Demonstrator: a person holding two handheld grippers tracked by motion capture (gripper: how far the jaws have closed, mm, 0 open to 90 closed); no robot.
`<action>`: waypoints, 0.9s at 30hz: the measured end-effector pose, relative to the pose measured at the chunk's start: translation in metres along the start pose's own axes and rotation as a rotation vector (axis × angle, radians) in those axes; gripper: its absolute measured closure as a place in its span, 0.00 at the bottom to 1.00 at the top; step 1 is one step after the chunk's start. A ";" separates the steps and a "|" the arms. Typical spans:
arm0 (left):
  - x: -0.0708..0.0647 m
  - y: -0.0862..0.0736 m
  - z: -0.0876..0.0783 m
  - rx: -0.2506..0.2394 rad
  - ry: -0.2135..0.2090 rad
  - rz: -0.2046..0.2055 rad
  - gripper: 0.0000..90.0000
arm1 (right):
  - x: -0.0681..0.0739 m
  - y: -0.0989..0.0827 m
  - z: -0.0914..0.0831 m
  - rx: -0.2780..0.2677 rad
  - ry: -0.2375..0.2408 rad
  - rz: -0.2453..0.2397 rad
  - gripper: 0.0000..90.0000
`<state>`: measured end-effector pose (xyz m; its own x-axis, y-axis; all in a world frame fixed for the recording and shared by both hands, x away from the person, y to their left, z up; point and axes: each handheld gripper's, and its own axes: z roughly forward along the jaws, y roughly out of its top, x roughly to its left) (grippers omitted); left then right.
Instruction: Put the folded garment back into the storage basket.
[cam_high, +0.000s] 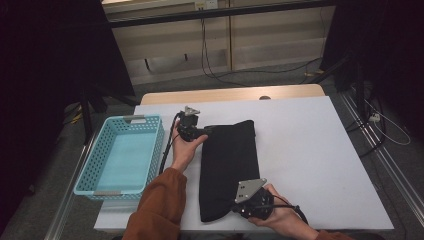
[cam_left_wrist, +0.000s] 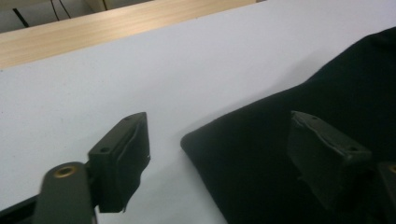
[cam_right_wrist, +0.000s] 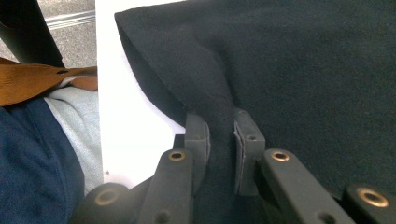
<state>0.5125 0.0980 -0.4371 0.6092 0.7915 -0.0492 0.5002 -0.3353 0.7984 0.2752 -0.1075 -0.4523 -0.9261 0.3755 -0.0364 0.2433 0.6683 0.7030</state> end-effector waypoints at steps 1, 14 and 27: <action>0.001 0.000 0.003 0.010 0.001 -0.001 0.28 | 0.000 0.000 0.000 0.000 0.000 0.000 0.89; 0.010 -0.009 0.021 0.090 -0.026 -0.064 0.47 | 0.000 -0.001 0.000 -0.005 -0.001 -0.001 0.89; -0.001 -0.011 0.024 0.091 -0.057 -0.074 0.65 | 0.000 -0.001 0.000 -0.005 -0.004 -0.003 0.89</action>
<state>0.5209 0.0885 -0.4604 0.6010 0.7865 -0.1419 0.5971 -0.3238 0.7339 0.2748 -0.1078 -0.4528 -0.9257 0.3759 -0.0414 0.2390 0.6661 0.7065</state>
